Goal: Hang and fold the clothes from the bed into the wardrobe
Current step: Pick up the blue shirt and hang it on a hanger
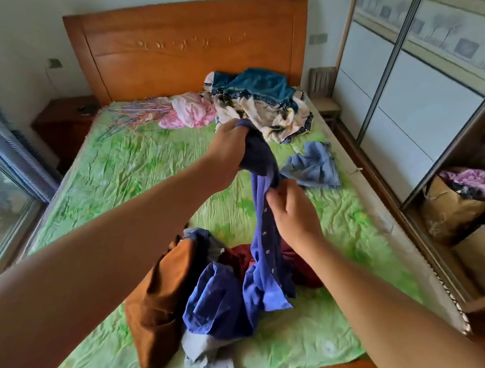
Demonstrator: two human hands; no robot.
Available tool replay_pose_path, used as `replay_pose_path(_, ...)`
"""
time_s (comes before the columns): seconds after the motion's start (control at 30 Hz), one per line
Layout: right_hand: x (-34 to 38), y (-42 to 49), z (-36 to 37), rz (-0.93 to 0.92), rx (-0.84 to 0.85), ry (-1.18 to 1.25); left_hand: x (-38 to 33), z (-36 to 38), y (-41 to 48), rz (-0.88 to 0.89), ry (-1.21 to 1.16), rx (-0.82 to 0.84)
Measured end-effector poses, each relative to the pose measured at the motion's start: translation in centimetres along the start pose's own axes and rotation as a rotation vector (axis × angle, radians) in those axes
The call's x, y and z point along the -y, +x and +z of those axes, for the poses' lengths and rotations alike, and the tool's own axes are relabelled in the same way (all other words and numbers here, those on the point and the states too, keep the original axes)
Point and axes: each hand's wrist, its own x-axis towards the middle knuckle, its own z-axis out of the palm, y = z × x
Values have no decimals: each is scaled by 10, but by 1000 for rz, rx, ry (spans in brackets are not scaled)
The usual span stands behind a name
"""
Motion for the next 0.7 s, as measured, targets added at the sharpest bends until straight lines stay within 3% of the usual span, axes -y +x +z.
replay_pose_path(0.1, 3, -12, 17, -27, 144, -217, -28, 0, -16, 38, -159, 22)
replay_pose_path(0.2, -2, -8, 34, 36, 162, -285, -41, -6, -26, 79, -207, 27)
replay_pose_path(0.37, 8, -6, 42, 262, 178, -82, -24, -64, -21, 79, -109, -115)
replay_pose_path(0.5, 41, 7, 43, 227, 152, 32, 29, -120, -11, -36, 270, -222)
replay_pose_path(0.6, 78, 20, 47, 287, 150, 172, 79, -142, -19, -163, 609, -92)
replay_pose_path(0.7, 115, 31, 50, 335, 169, 254, 117, -148, -37, -133, 889, 118)
